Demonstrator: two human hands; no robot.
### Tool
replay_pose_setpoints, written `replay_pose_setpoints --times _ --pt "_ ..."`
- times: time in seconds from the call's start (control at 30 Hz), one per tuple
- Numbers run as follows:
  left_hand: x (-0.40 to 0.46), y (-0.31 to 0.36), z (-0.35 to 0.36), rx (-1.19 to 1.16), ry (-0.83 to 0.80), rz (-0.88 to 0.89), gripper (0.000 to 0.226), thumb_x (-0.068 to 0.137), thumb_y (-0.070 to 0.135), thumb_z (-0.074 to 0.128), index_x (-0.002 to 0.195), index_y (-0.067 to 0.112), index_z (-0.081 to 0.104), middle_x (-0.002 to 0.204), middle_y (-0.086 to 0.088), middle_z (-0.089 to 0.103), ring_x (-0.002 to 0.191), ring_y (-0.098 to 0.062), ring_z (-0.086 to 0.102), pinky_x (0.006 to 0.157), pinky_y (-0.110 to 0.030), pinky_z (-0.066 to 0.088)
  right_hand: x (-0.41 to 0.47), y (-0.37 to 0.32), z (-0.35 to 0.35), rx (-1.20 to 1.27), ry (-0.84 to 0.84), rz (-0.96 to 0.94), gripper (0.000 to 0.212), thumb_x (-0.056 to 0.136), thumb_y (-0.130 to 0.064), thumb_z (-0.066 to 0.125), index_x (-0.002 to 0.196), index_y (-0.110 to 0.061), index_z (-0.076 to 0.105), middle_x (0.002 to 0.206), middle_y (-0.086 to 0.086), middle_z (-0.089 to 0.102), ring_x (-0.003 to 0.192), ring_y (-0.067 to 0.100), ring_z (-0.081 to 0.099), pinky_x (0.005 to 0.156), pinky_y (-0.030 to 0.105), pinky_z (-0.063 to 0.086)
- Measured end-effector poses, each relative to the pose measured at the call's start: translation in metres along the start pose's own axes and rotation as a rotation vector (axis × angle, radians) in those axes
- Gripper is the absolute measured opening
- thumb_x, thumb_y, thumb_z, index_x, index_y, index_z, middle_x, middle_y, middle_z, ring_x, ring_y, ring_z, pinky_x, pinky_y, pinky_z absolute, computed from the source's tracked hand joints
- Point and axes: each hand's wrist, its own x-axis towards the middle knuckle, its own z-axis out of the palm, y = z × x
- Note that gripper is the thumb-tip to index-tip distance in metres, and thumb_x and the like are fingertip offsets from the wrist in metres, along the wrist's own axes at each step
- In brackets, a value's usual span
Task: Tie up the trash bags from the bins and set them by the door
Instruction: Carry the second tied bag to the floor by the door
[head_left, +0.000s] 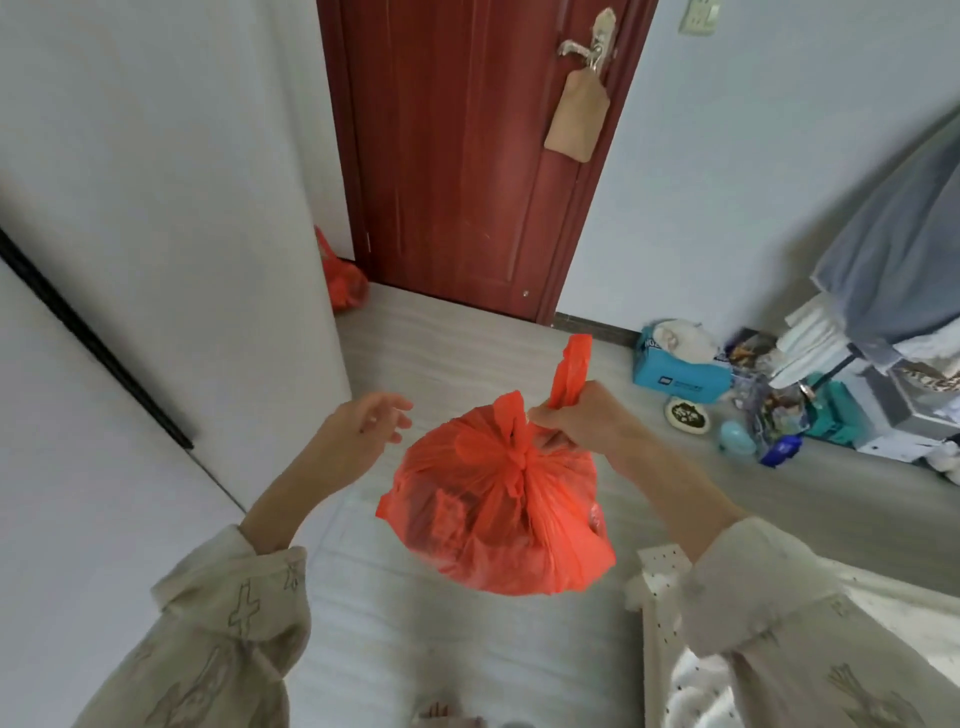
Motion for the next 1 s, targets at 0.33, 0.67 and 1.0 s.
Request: replay_pose_setpoints --times 0.33,0.67,1.0 --pt "0.248 0.025 0.028 -0.053 0.074 -0.126 0.019 0.096 0.011 0.038 0.097 0.019 0.055 0.085 0.007 0.06 0.076 -0.01 0.059 0.07 -0.018 0.046 0.266 -0.069 -0.104 -0.025 -0.104 -0.028 0.029 0.087 -0.008 0.058 0.059 -0.003 0.056 0.031 -0.008 0.055 0.029 -0.002 0.053 0.036 0.008 0.041" --pt "0.432 0.015 0.007 -0.225 0.331 -0.353 0.026 0.092 -0.003 0.036 0.099 0.013 0.055 0.085 0.002 0.059 0.066 0.001 0.06 0.058 -0.004 0.044 0.525 -0.153 -0.106 -0.174 -0.375 -0.019 0.028 0.085 -0.015 0.064 0.058 -0.008 0.06 0.04 -0.005 0.062 0.038 0.001 0.058 0.042 0.012 0.042" --pt "0.623 -0.083 -0.104 -0.294 0.498 -0.574 0.028 0.091 -0.002 0.033 0.095 0.014 0.055 0.079 0.003 0.059 0.066 -0.01 0.056 0.048 -0.003 0.041 0.754 -0.258 0.016 -0.241 -0.507 0.017 0.031 0.086 -0.01 0.06 0.057 -0.004 0.054 0.03 -0.006 0.055 0.03 0.001 0.055 0.035 0.01 0.041"
